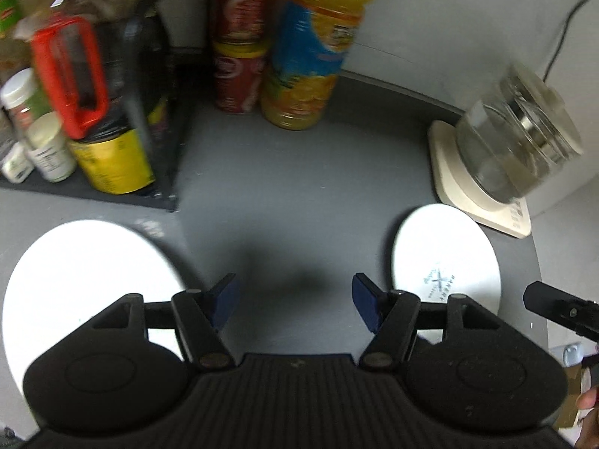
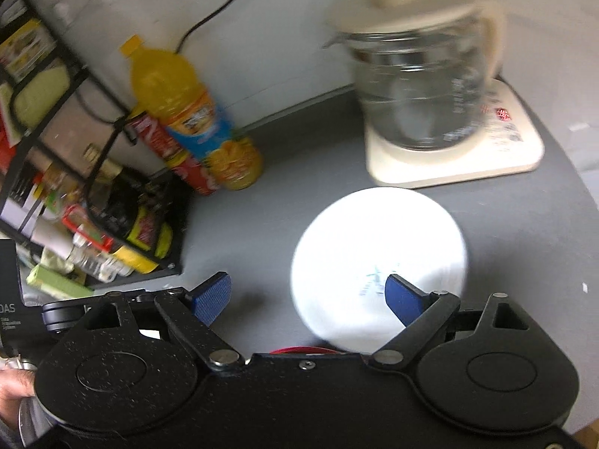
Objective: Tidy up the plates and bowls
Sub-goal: 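Open both grippers and move them to the 'BAKERY' white plate, then grasp the rim of the 'BAKERY' plate with both grippers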
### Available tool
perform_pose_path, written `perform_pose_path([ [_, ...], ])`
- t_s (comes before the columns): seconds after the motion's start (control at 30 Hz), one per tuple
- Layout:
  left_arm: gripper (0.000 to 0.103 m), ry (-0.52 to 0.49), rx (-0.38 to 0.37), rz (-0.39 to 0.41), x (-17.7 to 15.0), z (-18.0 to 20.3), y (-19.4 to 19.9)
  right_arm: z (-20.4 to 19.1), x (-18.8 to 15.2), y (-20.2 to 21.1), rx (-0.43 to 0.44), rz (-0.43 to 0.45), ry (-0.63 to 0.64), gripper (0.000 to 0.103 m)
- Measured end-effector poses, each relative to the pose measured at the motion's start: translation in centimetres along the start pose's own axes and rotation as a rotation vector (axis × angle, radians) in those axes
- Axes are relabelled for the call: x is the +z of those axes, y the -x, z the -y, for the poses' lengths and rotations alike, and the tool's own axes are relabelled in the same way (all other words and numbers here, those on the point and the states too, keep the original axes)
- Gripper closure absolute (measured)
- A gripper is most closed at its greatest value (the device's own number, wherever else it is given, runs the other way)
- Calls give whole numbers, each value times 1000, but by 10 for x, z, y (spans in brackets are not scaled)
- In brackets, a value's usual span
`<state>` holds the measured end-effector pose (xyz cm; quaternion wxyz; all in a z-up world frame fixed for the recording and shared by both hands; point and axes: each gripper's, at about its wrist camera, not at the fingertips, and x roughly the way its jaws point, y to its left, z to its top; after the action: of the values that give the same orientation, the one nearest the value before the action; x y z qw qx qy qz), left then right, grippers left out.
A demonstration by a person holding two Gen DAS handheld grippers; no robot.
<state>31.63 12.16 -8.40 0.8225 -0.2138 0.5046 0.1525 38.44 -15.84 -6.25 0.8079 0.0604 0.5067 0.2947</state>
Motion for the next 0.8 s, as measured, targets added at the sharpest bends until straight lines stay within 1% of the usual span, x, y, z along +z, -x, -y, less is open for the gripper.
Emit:
perform_pose_path([
  [0.13, 38, -42, -17, -21, 4, 14, -12, 18, -4, 3, -45, 11, -48, 14],
  [0.3, 38, -89, -61, -47, 11, 33, -27, 37, -9, 6, -94, 21, -108, 15],
  [0.5, 38, -137, -103, -86, 17, 53, -51, 59, -18, 1, -136, 0, -204, 23],
  [0.57, 38, -152, -113, -98, 17, 56, -57, 67, -21, -3, -140, -5, -244, 32],
  [0.6, 39, -158, -119, -107, 18, 58, -62, 71, -23, -6, -141, -10, -265, 34],
  [0.67, 39, -167, -131, -124, 19, 61, -72, 77, -26, -11, -143, -20, -298, 42],
  [0.7, 39, -169, -136, -134, 19, 63, -77, 80, -26, -13, -141, -24, -311, 44],
  [0.73, 42, -169, -143, -145, 20, 64, -81, 83, -28, -16, -139, -29, -326, 48],
  [0.77, 42, -168, -149, -155, 20, 65, -86, 86, -29, -19, -137, -36, -342, 52],
  [0.8, 43, -167, -154, -165, 20, 66, -90, 89, -29, -22, -137, -42, -351, 54],
])
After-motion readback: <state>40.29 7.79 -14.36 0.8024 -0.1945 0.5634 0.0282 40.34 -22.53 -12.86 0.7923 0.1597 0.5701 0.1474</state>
